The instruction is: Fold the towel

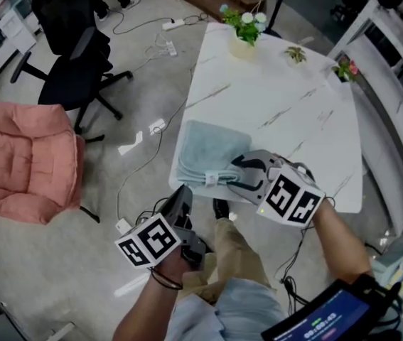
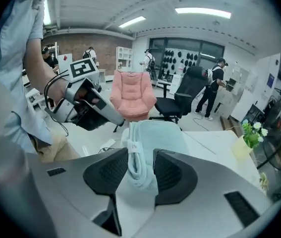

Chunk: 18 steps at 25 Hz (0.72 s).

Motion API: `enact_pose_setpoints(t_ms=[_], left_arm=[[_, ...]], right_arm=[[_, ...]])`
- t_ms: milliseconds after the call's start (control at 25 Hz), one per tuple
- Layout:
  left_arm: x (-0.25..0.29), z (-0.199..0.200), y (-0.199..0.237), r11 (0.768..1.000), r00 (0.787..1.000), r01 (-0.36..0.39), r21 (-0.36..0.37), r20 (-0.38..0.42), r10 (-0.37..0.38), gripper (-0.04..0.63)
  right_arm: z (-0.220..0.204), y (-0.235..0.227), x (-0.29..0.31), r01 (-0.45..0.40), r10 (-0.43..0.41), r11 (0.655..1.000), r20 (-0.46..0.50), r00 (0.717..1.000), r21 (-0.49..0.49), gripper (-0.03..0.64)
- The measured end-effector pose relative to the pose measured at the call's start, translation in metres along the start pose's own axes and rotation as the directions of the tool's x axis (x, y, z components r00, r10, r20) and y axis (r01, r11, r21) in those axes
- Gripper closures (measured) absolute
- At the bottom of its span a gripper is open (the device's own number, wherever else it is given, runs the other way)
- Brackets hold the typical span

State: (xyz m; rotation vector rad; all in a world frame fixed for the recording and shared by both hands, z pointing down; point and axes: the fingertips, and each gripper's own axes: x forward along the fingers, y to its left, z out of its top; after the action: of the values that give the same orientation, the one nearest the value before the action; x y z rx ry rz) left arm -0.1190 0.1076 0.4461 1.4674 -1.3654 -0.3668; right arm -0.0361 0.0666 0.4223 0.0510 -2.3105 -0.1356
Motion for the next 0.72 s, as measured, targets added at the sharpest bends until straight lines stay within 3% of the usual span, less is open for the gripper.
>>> enact_pose_setpoints(t_ms=[280, 400, 520, 720], left_arm=[[0.009, 0.014, -0.009, 0.998, 1.000, 0.012, 0.060, -0.021, -0.011, 0.588], [0.019, 0.018, -0.010, 0.997, 0.999, 0.020, 0.076, -0.030, -0.018, 0.588], [0.027, 0.017, -0.015, 0.998, 0.999, 0.032, 0.055, -0.044, -0.030, 0.588], [0.037, 0.019, -0.023, 0.997, 0.997, 0.039, 0.063, -0.063, -0.035, 0.588]], right_arm=[[-0.023, 0.001, 0.027, -0.084, 0.091, 0.987, -0.049, 0.995, 0.134, 0.466], [-0.033, 0.000, 0.038, -0.095, 0.109, 0.983, -0.085, 0.990, 0.154, 0.526], [-0.032, 0.006, 0.039, -0.109, 0.116, 0.990, -0.067, 0.991, 0.091, 0.554], [-0.025, 0.015, 0.030, 0.012, -0.015, 0.993, -0.022, 1.000, -0.116, 0.555]])
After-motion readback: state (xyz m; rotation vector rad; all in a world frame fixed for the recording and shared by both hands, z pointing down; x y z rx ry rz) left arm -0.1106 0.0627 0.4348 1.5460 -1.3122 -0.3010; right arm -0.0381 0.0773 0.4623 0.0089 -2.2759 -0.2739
